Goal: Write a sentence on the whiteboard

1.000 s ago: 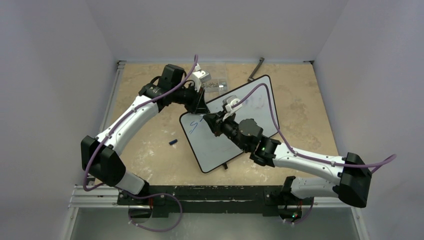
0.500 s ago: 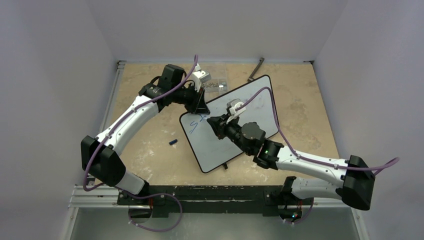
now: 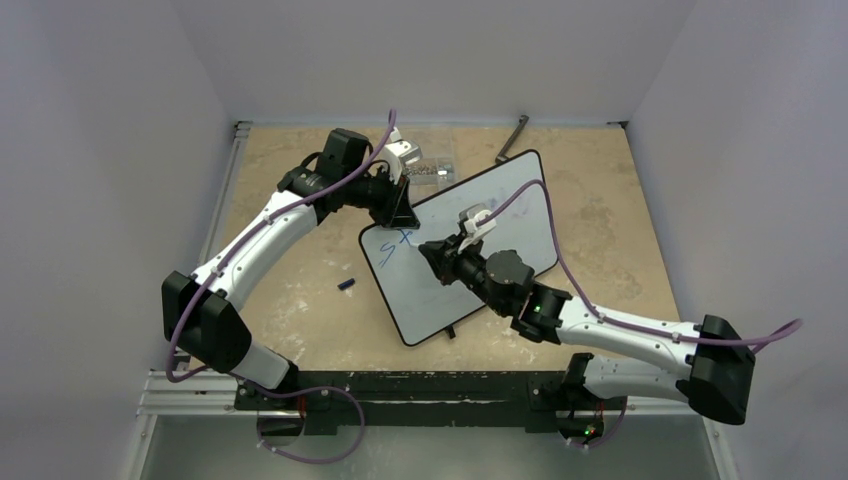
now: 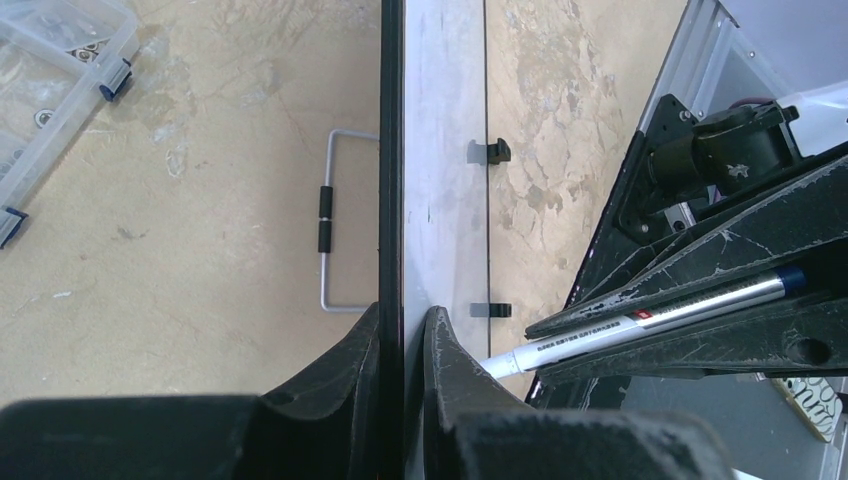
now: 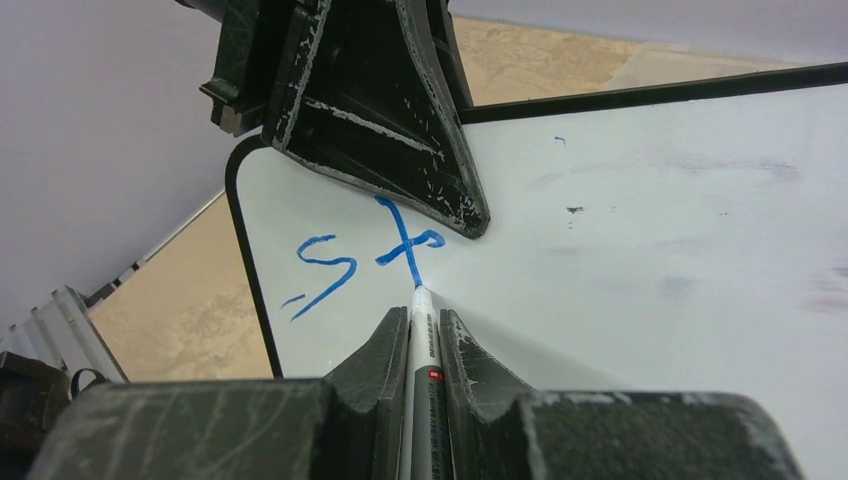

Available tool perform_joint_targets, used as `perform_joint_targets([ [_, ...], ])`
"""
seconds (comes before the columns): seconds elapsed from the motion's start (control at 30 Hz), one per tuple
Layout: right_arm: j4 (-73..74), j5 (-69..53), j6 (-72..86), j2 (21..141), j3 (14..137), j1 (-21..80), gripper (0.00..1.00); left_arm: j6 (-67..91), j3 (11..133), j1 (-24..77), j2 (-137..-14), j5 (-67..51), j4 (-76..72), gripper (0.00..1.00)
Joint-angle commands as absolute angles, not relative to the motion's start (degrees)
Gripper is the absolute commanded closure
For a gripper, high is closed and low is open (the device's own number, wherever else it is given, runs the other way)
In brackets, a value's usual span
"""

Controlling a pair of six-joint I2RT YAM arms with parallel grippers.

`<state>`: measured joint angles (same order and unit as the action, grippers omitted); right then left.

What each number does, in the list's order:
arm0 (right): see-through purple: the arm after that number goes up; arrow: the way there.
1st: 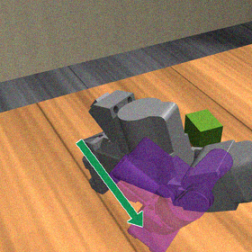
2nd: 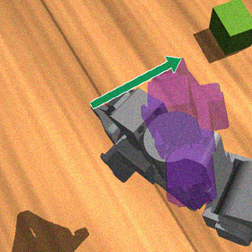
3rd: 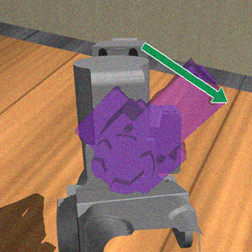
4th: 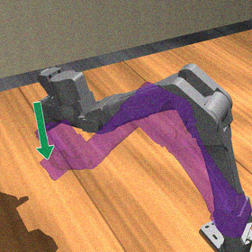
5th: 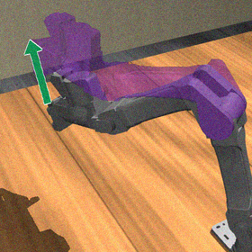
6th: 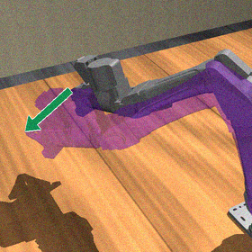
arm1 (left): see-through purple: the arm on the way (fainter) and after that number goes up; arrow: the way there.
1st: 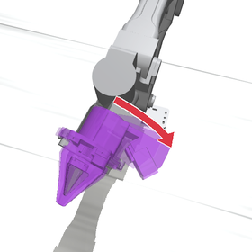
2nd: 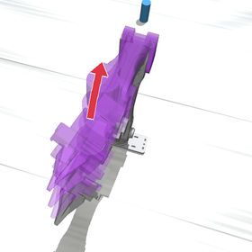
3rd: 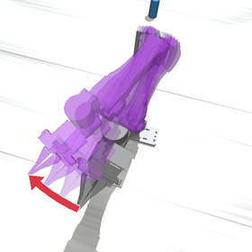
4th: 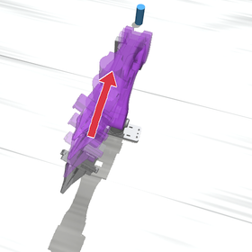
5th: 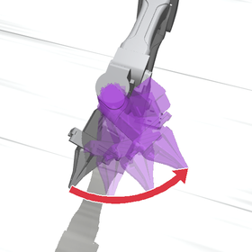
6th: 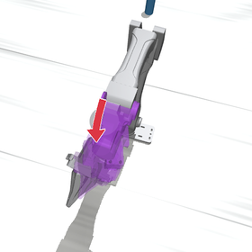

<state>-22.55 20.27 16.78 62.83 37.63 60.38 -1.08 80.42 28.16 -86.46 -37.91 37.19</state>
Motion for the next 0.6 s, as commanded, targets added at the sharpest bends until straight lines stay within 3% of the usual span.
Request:
perform_joint_targets([
  [0.0, -18.6, 23.6, 17.3, 62.4, 36.2, 60.0, 1.00, -9.9, 79.5, 30.0, -87.3, -30.1, 38.6, 1.00],
  [0.57, -16.8, 28.3, 14.5, 62.6, 39.5, 59.9, 1.00, -10.1, 79.4, 30.2, -87.0, -29.8, 38.8, 1.00],
])
